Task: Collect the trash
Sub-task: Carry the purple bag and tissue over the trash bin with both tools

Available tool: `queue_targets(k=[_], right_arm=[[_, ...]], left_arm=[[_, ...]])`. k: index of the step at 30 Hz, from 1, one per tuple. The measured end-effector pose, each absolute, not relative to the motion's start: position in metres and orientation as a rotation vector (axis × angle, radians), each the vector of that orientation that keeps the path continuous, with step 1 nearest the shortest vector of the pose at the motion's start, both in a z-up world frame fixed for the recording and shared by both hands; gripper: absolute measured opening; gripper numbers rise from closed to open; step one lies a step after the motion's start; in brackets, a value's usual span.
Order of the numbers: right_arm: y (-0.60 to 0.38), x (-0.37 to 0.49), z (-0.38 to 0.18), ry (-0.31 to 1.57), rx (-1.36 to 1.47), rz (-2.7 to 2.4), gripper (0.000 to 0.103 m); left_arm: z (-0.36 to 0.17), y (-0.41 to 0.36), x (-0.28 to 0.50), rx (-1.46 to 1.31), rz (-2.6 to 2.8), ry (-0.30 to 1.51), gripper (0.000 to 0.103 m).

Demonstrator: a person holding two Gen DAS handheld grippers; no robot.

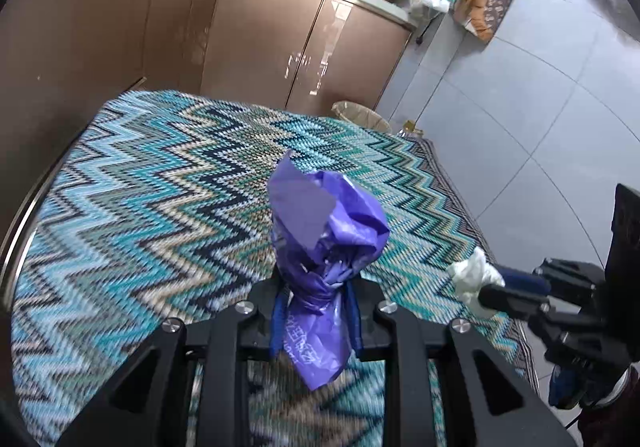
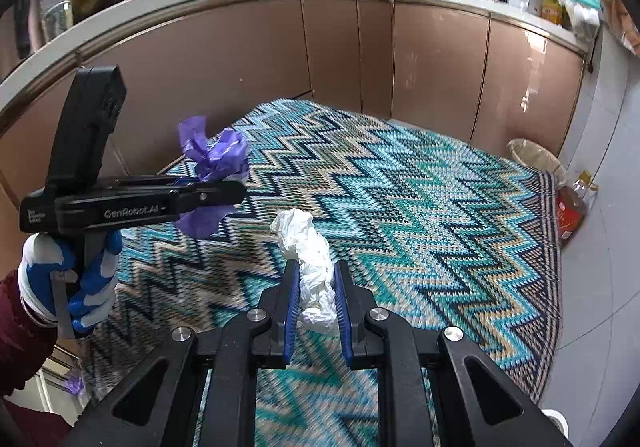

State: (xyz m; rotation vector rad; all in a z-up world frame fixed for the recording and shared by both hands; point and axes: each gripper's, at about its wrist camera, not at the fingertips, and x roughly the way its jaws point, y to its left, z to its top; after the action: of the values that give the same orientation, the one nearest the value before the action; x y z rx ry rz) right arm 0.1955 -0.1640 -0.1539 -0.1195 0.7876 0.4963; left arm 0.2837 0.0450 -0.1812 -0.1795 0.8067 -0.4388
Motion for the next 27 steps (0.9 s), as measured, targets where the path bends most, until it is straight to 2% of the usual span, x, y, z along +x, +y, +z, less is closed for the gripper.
queue_targets(k=[12,27], right_arm=[[-0.176,0.117,-0.109,0.679,-0.103,0.478,0.016],[-0.241,0.063,-0.101,0.592,0.015,0.414,0.016]], left_arm=[[-0.131,0.066,0.183,-0.133,-0.411,0.667,0.024],[-0.098,-0.012,0.112,0.106,-0.363,0.562,0.024]])
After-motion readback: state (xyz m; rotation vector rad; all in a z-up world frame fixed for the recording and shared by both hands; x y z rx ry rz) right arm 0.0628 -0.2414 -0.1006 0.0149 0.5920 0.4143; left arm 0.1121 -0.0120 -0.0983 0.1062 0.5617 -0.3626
